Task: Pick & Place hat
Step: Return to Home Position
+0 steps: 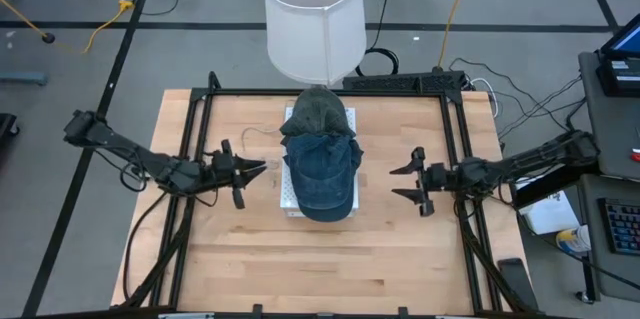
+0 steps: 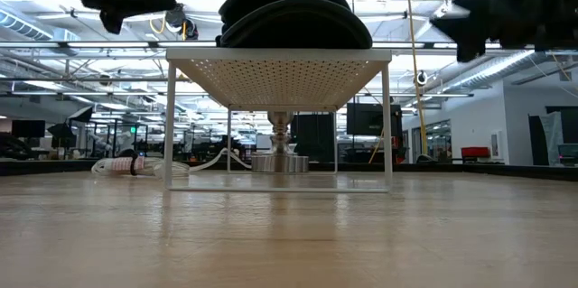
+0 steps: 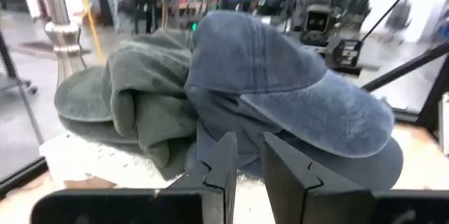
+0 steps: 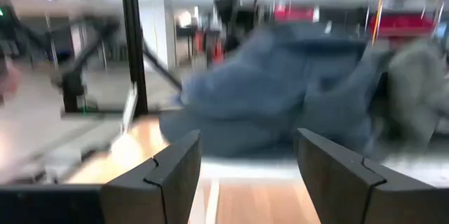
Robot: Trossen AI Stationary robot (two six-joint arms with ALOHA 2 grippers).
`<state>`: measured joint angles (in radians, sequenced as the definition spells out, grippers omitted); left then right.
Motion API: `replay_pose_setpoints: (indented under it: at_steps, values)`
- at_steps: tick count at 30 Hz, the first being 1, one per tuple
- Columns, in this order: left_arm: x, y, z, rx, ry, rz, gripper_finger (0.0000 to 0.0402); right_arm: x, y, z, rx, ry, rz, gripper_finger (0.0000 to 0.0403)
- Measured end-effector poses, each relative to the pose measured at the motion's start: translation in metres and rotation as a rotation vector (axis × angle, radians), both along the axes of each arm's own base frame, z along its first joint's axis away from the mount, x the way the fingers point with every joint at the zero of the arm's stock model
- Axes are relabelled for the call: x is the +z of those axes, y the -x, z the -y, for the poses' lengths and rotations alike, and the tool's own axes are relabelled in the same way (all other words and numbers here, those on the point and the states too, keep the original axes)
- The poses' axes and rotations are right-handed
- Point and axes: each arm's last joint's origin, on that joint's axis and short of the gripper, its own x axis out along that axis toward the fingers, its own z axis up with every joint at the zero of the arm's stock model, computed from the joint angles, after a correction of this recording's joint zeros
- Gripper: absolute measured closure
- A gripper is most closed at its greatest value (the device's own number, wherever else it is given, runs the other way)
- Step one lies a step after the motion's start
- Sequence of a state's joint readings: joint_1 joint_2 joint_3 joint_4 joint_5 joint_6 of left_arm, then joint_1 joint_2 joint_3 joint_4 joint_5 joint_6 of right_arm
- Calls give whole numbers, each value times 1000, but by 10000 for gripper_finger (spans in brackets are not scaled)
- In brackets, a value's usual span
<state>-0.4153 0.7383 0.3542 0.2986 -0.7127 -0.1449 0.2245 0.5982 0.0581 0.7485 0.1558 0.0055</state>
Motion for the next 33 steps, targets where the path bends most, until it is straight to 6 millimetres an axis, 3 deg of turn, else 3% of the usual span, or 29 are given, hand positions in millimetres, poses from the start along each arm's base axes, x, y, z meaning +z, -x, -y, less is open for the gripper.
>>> replay_pose_setpoints:
  at_steps: [15,33]
  values:
    - [-52,36,-13,-112,18,141,334,20,17,8,-178,93,179,183]
    - [-47,58,-23,-108,32,265,334,18,39,13,-170,-13,173,184]
